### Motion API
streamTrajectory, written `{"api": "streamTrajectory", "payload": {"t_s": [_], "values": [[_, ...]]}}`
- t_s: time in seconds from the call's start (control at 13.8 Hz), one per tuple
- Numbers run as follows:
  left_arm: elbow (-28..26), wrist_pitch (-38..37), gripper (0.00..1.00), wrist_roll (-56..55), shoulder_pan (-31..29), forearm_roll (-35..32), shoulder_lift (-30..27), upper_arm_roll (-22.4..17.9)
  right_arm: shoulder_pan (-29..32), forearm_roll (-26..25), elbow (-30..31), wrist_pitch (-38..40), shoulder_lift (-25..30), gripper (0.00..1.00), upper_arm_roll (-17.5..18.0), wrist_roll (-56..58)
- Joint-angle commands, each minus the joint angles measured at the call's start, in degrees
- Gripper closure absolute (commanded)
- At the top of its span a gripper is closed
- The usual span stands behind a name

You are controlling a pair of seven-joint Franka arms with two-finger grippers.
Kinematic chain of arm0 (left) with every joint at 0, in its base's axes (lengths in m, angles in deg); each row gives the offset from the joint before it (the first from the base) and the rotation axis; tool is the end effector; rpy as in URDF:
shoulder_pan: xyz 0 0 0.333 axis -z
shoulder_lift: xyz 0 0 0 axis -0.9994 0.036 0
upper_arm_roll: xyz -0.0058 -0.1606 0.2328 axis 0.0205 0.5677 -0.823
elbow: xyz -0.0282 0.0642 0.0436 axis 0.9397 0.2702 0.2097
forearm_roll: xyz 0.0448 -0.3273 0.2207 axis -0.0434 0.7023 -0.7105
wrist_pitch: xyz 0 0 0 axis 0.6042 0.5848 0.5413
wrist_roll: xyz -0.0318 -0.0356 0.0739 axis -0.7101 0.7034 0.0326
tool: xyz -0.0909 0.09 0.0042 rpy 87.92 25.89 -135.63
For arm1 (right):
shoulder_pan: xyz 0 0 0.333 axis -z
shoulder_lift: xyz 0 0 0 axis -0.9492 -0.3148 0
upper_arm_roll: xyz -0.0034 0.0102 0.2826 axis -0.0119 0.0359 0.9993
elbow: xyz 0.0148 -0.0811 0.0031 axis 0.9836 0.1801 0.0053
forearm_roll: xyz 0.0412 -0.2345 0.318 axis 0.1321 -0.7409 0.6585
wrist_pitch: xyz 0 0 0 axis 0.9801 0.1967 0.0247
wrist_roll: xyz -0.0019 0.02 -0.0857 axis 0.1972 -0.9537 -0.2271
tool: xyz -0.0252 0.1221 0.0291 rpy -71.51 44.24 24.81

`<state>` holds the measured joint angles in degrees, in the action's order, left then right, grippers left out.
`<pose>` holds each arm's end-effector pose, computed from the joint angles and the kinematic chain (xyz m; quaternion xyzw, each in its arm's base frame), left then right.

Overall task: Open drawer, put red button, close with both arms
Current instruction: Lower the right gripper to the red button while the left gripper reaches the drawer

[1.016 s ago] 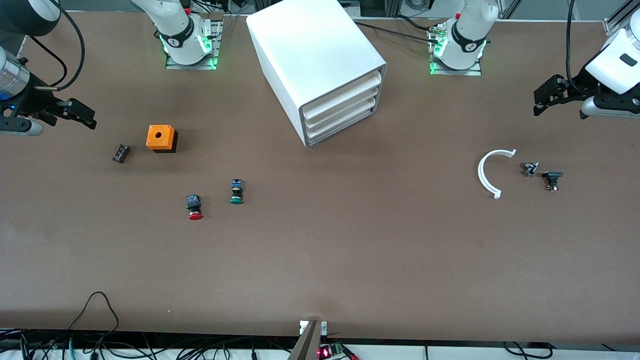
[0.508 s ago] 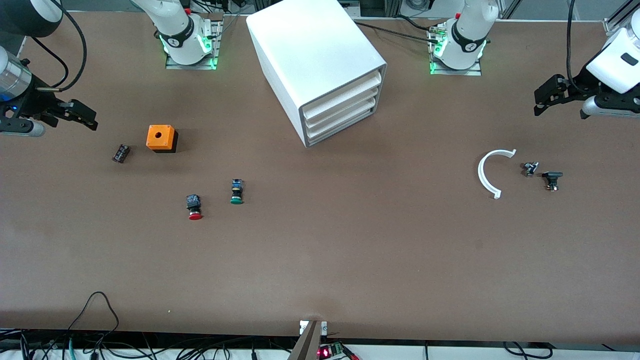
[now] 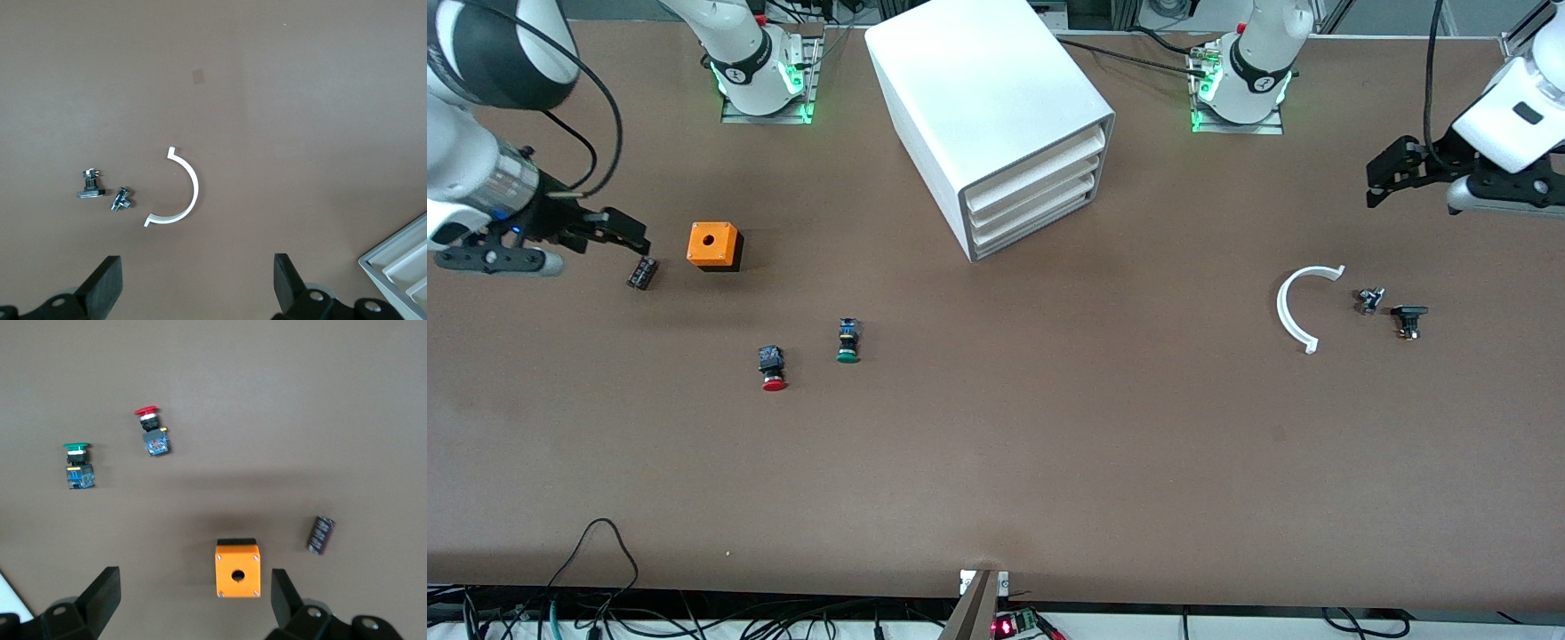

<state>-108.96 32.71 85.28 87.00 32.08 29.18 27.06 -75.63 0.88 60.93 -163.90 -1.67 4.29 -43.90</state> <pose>0.5336 -0.0414 0.5573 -0.9983 0.0579 0.0018 0.0120 0.5558 0.0064 0.4209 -0.9996 0.0144 0.0162 0.0194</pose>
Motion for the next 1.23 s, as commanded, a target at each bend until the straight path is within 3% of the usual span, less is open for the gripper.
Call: {"api": "streamTrajectory", "payload": {"t_s": [0.0, 0.29, 0.65, 0.8, 1.16], "values": [[5.78, -4.43, 0.00, 0.39, 0.32, -0.19, 3.67, 1.46, -2.52, 0.98, -0.44, -4.68, -4.26, 0.00, -0.27, -0.20], [5.53, -4.79, 0.00, 0.48, 0.23, -0.02, 5.07, 2.34, -4.81, 1.07, -0.44, -11.28, -9.98, 0.00, -0.27, -0.29], [4.03, -4.44, 0.00, 1.70, 0.06, 2.07, 12.89, 6.47, -6.39, 1.07, -0.01, -18.92, -17.10, 0.00, 0.26, -0.38], [2.72, -4.53, 0.00, 2.41, -0.20, 9.00, 16.05, 6.38, -6.31, 1.15, 0.34, -21.82, -19.38, 0.00, 1.40, -0.38], [-8.07, -0.24, 0.00, 5.90, -1.35, 31.06, 20.72, 6.47, -6.31, 1.07, 3.06, -29.99, -24.13, 0.00, 3.06, -1.08]]}}
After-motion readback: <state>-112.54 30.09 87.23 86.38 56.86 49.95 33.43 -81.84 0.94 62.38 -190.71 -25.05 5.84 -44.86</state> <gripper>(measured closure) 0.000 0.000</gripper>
